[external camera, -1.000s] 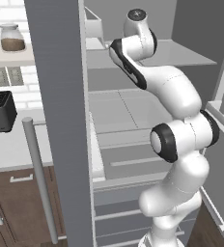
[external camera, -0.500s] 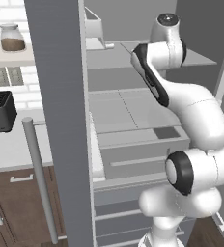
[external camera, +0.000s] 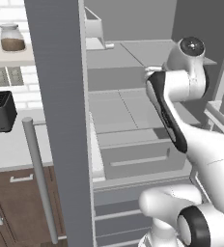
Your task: Grab a lemon wedge from the fridge and one ice cube from the ice bowl, and put them in the glass of lemonade.
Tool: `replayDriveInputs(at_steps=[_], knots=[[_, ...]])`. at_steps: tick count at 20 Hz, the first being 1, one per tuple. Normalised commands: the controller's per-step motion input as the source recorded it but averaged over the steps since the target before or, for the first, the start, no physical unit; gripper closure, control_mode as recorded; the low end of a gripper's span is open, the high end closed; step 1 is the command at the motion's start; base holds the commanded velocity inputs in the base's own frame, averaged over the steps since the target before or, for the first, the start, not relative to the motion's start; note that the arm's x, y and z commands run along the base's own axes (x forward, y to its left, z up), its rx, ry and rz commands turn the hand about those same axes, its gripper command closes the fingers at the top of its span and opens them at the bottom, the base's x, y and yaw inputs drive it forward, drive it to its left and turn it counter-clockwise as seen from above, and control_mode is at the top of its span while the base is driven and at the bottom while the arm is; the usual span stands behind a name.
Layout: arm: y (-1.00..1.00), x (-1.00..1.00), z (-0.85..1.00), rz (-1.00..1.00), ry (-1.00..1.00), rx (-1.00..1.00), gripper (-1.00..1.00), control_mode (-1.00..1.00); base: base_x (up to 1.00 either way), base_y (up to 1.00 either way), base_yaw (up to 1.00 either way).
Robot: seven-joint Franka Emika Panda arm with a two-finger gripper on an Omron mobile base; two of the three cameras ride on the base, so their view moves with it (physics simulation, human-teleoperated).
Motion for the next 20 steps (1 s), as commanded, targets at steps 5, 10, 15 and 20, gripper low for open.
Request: replayDriveInputs(at_steps=[5, 10, 15, 20], knots=[[-0.05, -0.8, 0.0, 0.02, -0.25, 0.0, 1.0, 1.0, -0.2, 0.0, 0.0], [0.0, 0.0, 0.0, 0.0, 0.0, 0.0, 1.0, 1.0, -1.0, 0.0, 0.02], [0.0, 0.0, 0.0, 0.0, 0.0, 0.0, 1.0, 1.0, -1.0, 0.01, 0.02], [0.0, 0.0, 0.0, 0.0, 0.0, 0.0, 1.0, 1.0, -0.96, 0.4, 0.0]])
